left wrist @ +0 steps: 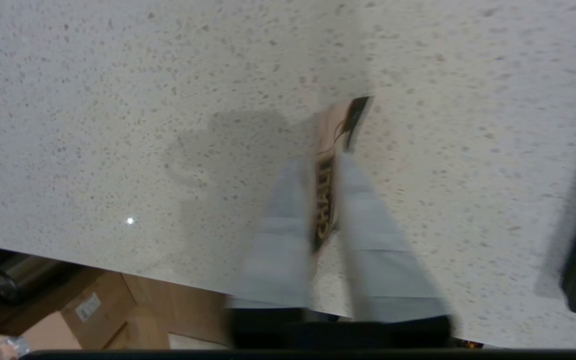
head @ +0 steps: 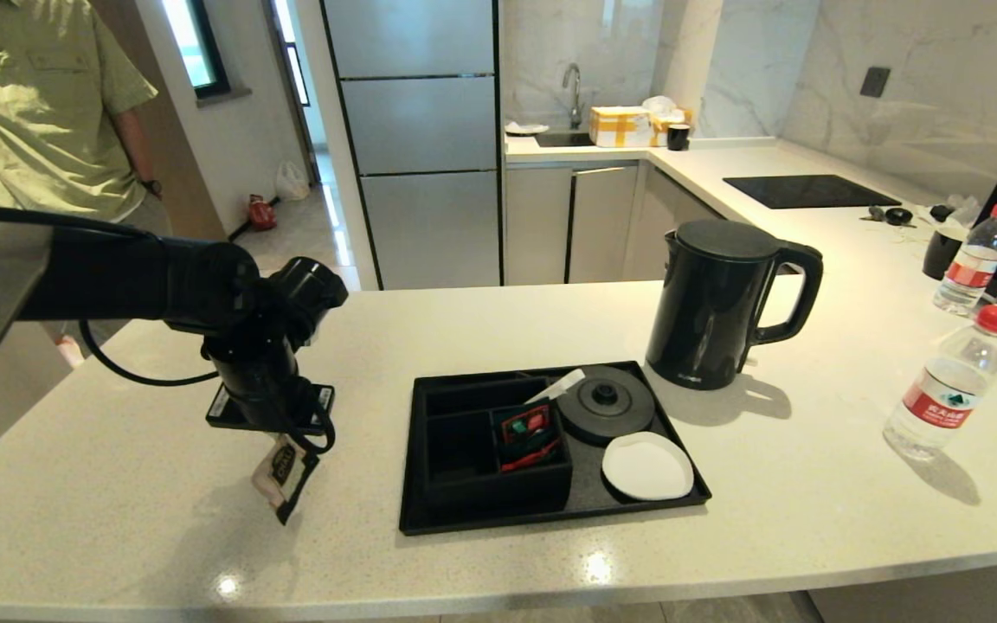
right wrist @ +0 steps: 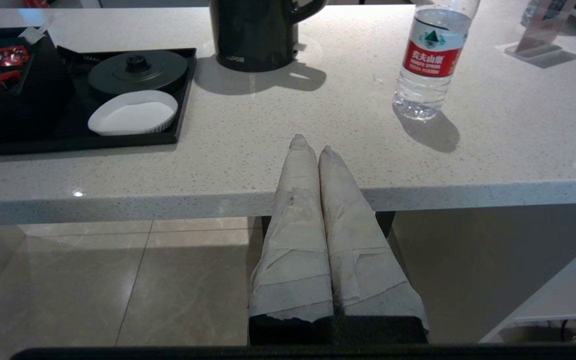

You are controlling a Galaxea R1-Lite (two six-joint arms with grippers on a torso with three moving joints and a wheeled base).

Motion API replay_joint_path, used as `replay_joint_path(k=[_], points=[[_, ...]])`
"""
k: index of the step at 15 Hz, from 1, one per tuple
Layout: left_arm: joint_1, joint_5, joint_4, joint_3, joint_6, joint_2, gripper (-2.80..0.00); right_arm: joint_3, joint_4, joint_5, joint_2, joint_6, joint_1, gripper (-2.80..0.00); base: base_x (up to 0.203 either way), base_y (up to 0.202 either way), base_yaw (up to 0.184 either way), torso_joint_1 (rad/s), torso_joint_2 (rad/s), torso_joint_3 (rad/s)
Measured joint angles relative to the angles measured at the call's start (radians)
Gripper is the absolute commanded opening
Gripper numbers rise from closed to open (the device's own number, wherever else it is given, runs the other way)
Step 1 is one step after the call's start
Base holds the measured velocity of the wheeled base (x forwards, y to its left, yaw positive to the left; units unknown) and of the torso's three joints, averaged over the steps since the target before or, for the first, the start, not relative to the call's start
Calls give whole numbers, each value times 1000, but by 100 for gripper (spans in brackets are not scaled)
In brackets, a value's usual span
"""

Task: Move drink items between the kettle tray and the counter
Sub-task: Place it on the left, then return the bottled water to its original position

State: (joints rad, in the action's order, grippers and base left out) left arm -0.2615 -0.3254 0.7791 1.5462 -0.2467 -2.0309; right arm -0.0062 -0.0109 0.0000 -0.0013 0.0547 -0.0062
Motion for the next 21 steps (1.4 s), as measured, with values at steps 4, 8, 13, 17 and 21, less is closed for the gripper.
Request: replay_joint_path(k=[4,8,13,17,21], points=[[-1,7,-2,7,-2,-7,0,0,0,0,0,0,0,-280,0,0,0,0,0,0],[-1,12,0,32,-3,-5,0,0,0,0,0,0,0,-280,0,0,0,0,0,0],[7,16,4,68,-24,9,0,0,0,0,0,0,0,-280,0,0,0,0,0,0],[10,53,9,70,-54,80,0,0,0,0,0,0,0,-280,0,0,0,0,0,0],[9,60,30,23,-87,219,-280,0,0,0,0,0,0,-280,0,0,0,0,0,0]])
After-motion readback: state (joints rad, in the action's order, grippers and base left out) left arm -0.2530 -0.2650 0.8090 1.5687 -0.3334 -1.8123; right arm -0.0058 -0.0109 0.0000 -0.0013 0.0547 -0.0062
